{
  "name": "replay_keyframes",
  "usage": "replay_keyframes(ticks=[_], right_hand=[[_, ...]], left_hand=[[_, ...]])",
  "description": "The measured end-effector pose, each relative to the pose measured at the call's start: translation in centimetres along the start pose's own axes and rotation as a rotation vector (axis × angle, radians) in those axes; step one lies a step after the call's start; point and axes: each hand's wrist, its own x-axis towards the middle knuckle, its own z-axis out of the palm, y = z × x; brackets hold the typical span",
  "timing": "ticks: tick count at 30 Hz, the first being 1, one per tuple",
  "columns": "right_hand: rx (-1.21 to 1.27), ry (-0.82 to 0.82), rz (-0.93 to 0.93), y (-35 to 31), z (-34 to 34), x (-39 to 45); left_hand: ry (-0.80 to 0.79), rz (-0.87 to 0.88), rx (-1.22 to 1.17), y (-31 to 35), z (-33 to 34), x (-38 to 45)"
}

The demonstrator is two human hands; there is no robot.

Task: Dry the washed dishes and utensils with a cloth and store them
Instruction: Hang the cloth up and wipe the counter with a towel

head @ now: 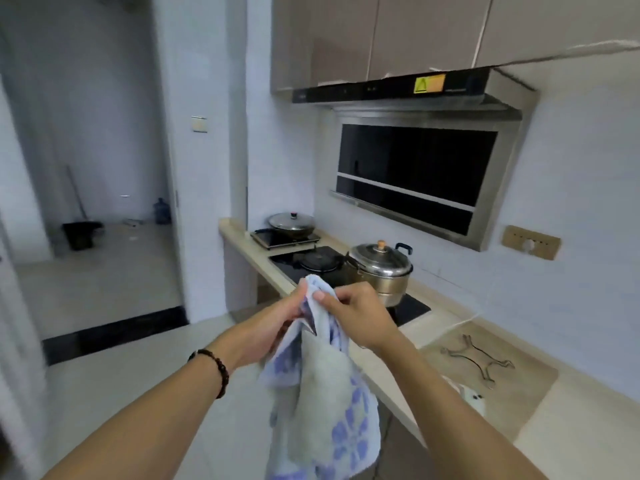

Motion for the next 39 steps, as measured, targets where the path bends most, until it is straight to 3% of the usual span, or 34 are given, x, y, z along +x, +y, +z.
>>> replay_keyframes(ticks=[4,13,16,19,24,29,32,36,39], right_hand=[[0.092,-0.208,-0.099,-0.9,5.6,9.3],[0.366,-0.377,-0.209,-7.2,16.5,26.2],[0.365,-0.465,-0.303,-11.0,20.7,29.6],[0.412,-0.537,-0.357,-13.9,24.7,31.9],[0.481,-0.513,-0.364,-18.1,31.2,35.9],[0.487,-0.618,-0.443,-25.9,38.1,41.0],[0.51,-0.622,-0.503,-31.6,41.6,44.5],[0.525,-0.683,-0.663,-37.9,46.1,46.2],[0.424,-0.728,-0.829,-42.9,50.9,46.4]], left_hand=[[0.265,-0.081,0.211,-1.5,-9.0,1.0],[0.892,-0.13,0.119,-0.1,-23.9,-0.1],[0.916,-0.027,-0.012,1.6,-27.9,-2.0],[0.947,0.01,0.046,1.7,-31.3,-3.4],[1.27,0.037,-0.057,0.6,-39.0,-6.0],[1.539,0.131,-0.181,2.0,-49.8,-10.1],[1.605,0.148,-0.061,3.5,-56.0,-14.1],[1.519,0.105,-0.01,5.4,-60.8,-20.0],[1.554,0.134,0.074,7.1,-64.8,-23.7]])
